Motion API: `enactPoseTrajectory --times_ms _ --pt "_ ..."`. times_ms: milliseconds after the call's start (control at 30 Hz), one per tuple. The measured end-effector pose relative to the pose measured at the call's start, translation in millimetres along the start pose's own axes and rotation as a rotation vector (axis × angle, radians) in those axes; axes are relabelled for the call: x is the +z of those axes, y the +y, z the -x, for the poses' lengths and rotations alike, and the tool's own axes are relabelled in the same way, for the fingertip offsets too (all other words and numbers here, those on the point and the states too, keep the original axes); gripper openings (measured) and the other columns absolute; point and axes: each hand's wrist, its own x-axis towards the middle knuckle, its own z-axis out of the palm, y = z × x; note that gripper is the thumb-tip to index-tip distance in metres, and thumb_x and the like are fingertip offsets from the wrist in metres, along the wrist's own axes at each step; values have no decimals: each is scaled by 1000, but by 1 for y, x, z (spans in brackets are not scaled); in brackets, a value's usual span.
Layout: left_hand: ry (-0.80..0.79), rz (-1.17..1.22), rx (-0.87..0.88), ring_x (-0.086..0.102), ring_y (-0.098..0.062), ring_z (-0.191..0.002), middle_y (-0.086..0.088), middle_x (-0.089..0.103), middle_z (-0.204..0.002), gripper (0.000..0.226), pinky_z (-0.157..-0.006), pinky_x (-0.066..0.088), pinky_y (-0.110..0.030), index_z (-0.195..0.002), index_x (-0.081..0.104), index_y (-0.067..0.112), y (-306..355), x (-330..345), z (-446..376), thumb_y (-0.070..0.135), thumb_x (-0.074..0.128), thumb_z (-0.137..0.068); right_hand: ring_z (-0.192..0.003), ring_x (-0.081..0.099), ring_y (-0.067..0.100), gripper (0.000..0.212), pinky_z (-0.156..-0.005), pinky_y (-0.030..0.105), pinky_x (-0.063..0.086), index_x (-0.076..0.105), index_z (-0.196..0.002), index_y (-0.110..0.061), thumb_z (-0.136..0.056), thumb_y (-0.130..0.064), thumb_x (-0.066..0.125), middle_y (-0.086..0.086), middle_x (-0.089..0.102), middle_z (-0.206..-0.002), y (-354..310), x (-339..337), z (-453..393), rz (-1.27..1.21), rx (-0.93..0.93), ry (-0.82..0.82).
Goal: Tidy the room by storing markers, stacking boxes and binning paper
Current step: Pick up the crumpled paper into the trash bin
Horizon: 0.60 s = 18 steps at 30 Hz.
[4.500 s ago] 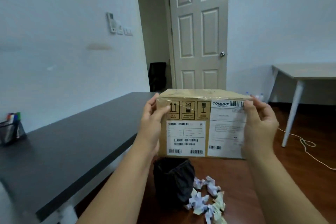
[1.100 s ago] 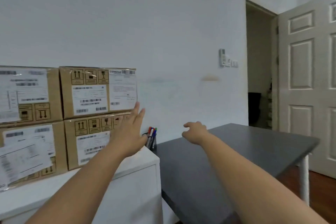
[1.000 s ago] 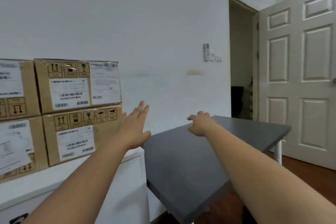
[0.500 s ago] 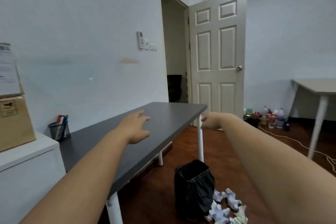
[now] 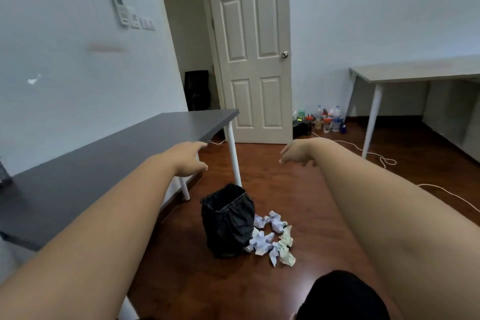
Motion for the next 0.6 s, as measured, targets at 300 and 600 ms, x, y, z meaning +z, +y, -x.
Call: enactPoseTrajectory --times_ms 300,600 --pt "-94 -67 142 43 -27 -137 -8 40 -151 69 -108 37 -37 -154 30 25 50 48 -38 35 61 -94 -110 60 33 45 -56 25 40 51 -139 -17 -95 -27 57 11 54 -136 45 33 -12 -90 59 5" --pt "-304 70 135 40 -28 -138 -7 37 -154 68 -109 36 -37 -151 35 28 26 145 -85 42 64 -91 -106 56 29 44 -72 32 47 52 -137 -11 -97 -28 54 9 55 -131 43 115 -87 8 95 -201"
